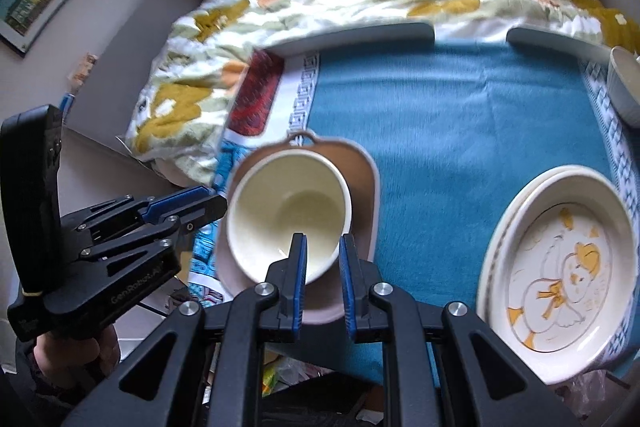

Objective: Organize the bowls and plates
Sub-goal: 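Open both grippers and move them toward the small white bowl, then close both grippers on the rim of the small white bowl, then lift the white bowl with both grippers off the table, then carry the white bowl with both grippers and lower it into the cream bowl, then open both grippers and withdraw from the nested bowls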

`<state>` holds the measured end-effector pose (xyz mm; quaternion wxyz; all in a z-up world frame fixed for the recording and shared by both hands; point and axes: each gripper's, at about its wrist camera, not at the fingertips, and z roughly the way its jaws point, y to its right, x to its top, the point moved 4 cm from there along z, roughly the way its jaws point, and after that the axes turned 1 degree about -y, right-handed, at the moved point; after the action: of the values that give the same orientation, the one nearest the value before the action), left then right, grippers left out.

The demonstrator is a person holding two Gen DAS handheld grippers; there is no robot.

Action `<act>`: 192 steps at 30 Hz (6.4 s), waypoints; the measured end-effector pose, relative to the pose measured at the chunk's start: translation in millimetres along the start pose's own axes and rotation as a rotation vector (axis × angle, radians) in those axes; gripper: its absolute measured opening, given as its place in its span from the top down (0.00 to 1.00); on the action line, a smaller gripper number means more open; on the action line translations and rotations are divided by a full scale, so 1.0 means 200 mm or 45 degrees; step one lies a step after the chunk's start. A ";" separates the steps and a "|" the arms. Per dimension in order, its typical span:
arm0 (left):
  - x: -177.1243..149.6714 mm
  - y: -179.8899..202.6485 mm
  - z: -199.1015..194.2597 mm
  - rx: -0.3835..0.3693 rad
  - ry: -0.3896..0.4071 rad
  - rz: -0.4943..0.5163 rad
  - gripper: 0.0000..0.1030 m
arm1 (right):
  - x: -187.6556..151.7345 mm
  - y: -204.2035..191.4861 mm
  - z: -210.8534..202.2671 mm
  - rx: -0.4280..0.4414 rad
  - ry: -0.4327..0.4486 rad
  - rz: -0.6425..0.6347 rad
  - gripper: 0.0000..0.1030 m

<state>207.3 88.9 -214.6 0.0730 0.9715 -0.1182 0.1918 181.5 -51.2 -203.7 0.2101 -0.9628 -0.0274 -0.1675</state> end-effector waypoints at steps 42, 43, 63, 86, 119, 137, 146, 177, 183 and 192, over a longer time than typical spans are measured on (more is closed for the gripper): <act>1.15 1.70 0.72 -0.374 0.047 0.169 0.09 | 0.40 1.86 -0.62 -0.169 0.200 0.481 0.35; 1.18 1.72 0.79 -0.375 0.018 0.181 0.14 | 0.41 1.89 -0.58 -0.168 0.180 0.512 0.36; 1.29 1.88 1.34 -0.442 -0.246 0.330 0.86 | 0.51 2.17 -0.34 -0.195 0.131 0.761 0.85; 1.27 1.81 0.85 -0.319 -0.027 0.303 0.88 | 0.61 1.91 -0.54 -0.198 0.181 0.476 0.86; -0.01 0.19 -0.20 0.103 0.116 -0.475 0.88 | 0.23 0.10 -0.12 0.164 -0.095 -0.312 0.86; -0.14 -0.11 0.18 0.007 -0.088 -0.316 0.88 | 0.10 0.00 0.27 -0.001 -0.188 -0.161 0.86; -0.14 -0.09 0.24 0.044 -0.123 -0.201 0.87 | 0.07 0.00 0.29 -0.062 -0.191 -0.155 0.86; -0.14 0.05 -0.42 0.077 0.368 -0.212 0.00 | -0.04 -0.04 -0.33 -0.132 0.316 -0.252 0.01; -0.26 0.08 -0.43 0.126 0.352 -0.286 0.00 | -0.11 0.09 -0.43 -0.151 0.393 -0.202 0.01; -0.48 0.07 -0.35 0.304 0.343 -0.266 0.00 | -0.24 0.17 -0.41 -0.269 0.375 -0.272 0.00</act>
<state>93.8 108.4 -187.0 -0.0080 0.9459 0.0175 0.3240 114.3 -115.7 -163.1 0.0908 -0.9363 -0.0805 -0.3295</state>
